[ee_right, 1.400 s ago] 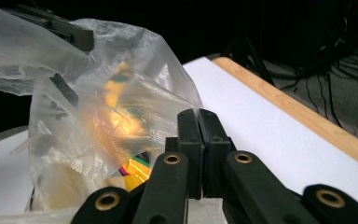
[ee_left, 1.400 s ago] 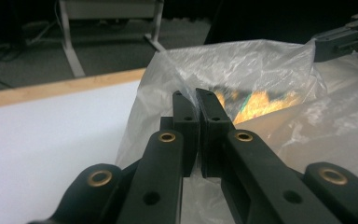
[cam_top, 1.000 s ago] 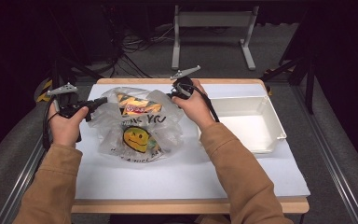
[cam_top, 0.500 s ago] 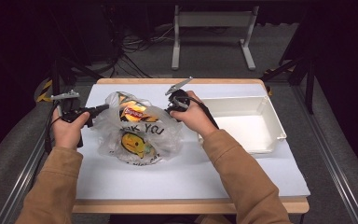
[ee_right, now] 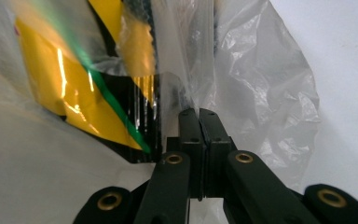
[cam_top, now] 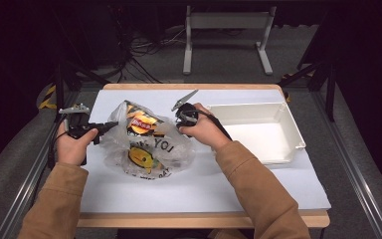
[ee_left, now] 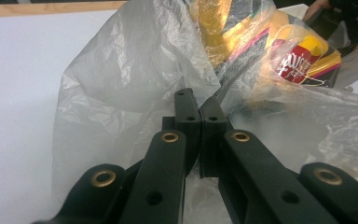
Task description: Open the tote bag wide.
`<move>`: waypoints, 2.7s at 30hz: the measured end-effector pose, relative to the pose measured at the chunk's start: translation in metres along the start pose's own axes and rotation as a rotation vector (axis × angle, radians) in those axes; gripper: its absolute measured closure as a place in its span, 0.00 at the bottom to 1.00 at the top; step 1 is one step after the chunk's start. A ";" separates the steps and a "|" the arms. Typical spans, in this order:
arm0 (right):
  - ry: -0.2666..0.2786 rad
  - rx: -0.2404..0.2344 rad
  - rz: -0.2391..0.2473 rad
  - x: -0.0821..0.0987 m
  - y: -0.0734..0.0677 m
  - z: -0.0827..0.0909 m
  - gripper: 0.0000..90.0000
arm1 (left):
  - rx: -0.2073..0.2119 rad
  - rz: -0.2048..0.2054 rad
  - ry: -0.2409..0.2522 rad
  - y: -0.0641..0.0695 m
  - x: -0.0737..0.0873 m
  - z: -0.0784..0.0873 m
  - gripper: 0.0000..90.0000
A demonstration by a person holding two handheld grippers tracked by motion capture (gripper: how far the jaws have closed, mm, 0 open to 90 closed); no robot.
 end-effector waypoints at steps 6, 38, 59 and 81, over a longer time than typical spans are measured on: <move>0.014 0.030 0.016 -0.002 0.002 0.004 0.90 | 0.021 0.020 -0.017 0.000 0.009 -0.001 0.99; 0.374 0.109 0.200 -0.084 -0.065 0.109 0.72 | 0.075 -0.009 0.254 0.028 -0.047 0.032 0.99; 0.278 0.113 0.213 -0.080 -0.066 0.073 0.78 | 0.020 0.022 0.305 0.009 -0.086 0.016 0.99; 0.265 0.266 0.196 -0.098 -0.022 0.042 0.79 | 0.085 -0.012 0.309 0.030 -0.080 0.023 0.99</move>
Point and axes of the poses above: each handheld gripper's, and its own axes: z roughly backward along the jaws, x roughly out of its underside, y roughly to its right, the point moved 10 cm from there along -z, roughly forward along the jaws, and after that the axes turned 5 degrees about z, right-handed, at the moved point
